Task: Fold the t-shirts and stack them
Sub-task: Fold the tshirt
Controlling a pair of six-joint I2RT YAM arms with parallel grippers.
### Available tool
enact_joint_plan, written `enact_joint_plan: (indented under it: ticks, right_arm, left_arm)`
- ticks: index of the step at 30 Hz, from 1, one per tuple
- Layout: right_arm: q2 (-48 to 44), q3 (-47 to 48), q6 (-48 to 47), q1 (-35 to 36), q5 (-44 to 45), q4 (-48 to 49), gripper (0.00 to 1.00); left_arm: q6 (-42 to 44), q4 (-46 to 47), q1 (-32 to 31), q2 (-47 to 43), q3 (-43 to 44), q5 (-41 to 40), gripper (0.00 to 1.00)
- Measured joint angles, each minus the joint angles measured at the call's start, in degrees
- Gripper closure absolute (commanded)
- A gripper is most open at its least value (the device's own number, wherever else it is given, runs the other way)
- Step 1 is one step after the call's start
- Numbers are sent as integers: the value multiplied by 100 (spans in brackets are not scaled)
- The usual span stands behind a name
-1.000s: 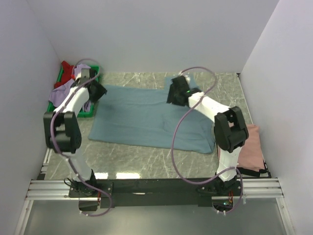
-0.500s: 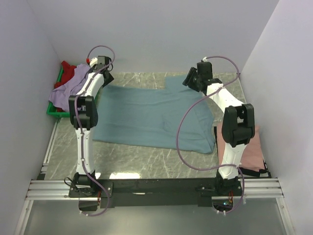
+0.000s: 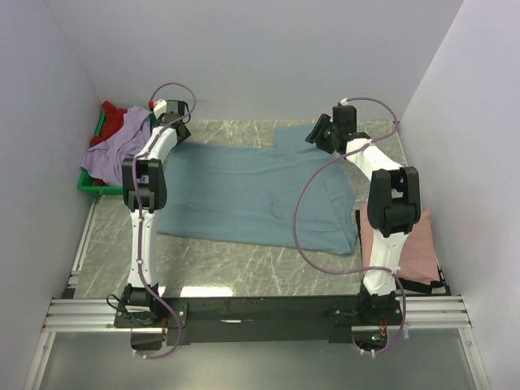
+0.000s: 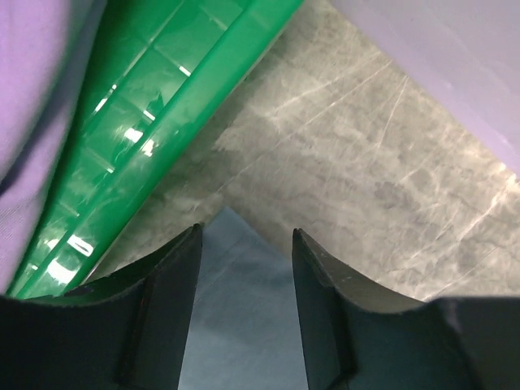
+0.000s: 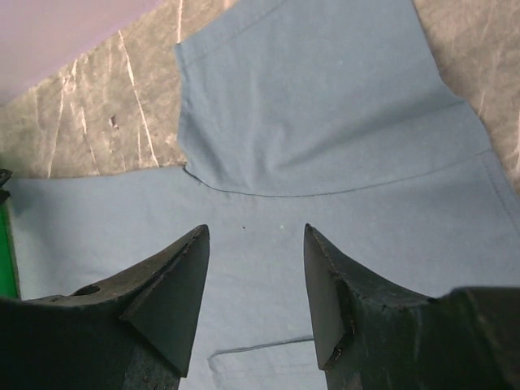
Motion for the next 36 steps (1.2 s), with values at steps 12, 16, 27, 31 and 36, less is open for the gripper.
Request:
enact_joint_plan:
  ticks: [12, 16, 27, 31, 36]
  right_arm:
    - [280, 129, 50, -293, -476, 70, 44]
    - [420, 190, 103, -442, -636, 28, 44]
    - [564, 315, 267, -610, -968, 103, 44]
    - [590, 315, 326, -636, -1097, 127, 44]
    - [592, 315, 428, -754, -1279, 249, 44]
  left_arm:
    - [-26, 273, 0, 190, 234, -9, 55]
    - [-48, 284, 0, 212, 256, -15, 55]
    - [-26, -96, 0, 234, 452, -50, 55]
    - [-7, -210, 0, 243, 514, -50, 55]
    - [7, -409, 0, 289, 640, -50, 55]
